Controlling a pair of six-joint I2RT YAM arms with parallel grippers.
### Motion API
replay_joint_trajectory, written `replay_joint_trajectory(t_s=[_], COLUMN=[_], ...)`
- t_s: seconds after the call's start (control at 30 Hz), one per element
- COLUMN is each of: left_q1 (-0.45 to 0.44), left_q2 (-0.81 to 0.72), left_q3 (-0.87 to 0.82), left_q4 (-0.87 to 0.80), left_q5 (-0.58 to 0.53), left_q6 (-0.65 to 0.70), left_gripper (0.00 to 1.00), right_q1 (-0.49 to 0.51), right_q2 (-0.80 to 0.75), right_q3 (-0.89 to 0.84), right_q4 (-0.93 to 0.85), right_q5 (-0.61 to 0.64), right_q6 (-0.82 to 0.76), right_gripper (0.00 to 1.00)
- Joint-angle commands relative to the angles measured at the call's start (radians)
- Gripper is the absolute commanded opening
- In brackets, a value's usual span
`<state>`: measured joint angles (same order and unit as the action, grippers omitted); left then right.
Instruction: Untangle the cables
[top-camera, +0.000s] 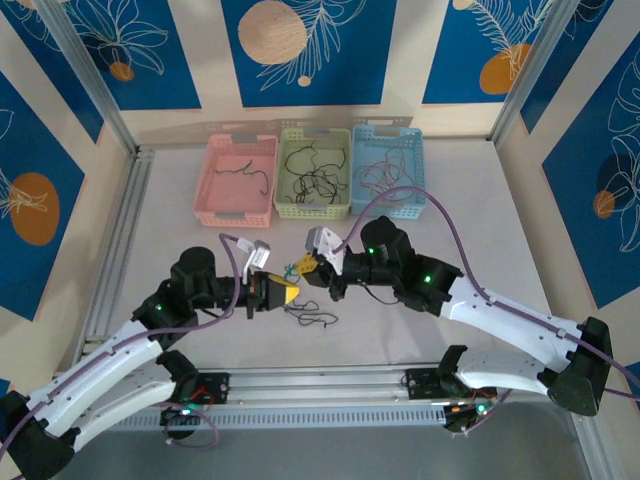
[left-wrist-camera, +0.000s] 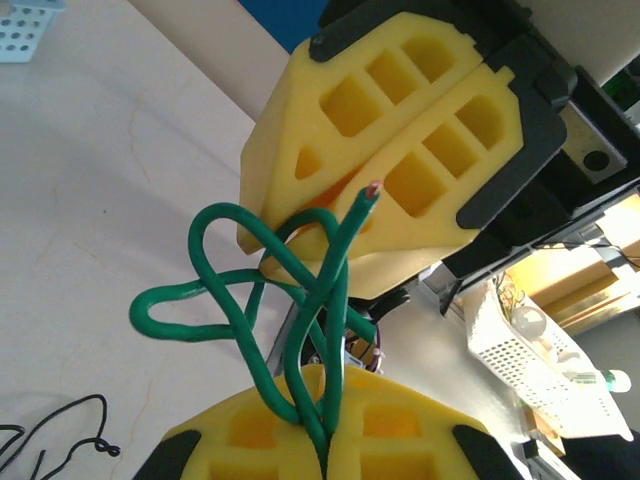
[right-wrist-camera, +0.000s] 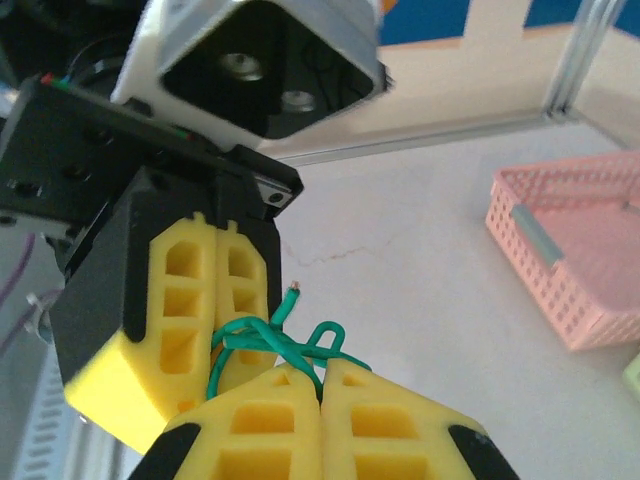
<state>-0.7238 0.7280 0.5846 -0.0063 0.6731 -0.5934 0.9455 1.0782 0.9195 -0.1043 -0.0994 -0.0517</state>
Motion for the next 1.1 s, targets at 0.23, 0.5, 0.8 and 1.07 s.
replay_joint_trajectory(t_s=[0.23, 0.5, 0.8, 1.07], left_q1=[0.002, 0.002, 0.001, 0.002], left_q2=[-0.034, -0.023, 0.019, 0.013], left_q3=[0.066, 0.156, 0.242, 0.251], left_q4=[-0.158, -0.279, -0.473, -0.526], left_q5=[-0.026, 0.024, 0.034, 0.031], left_q6=[0.095, 0.111, 0.174, 0.18], left_gripper=[0.0, 0.0, 0.0, 0.0], right_q1=[-0.046, -0.044, -0.039, -0.04], right_q2=[-0.091, -0.109, -0.098, -0.123], right_q3=[-0.014, 0.006, 0.038, 0.021], right_q4=[-0.039, -0.143, -0.143, -0.11], right_q5=[0.186, 0.149, 0.174, 0.177], right_q6=[0.216, -0.208, -0.47, -0.647], right_gripper=[0.0, 0.0, 0.0, 0.0])
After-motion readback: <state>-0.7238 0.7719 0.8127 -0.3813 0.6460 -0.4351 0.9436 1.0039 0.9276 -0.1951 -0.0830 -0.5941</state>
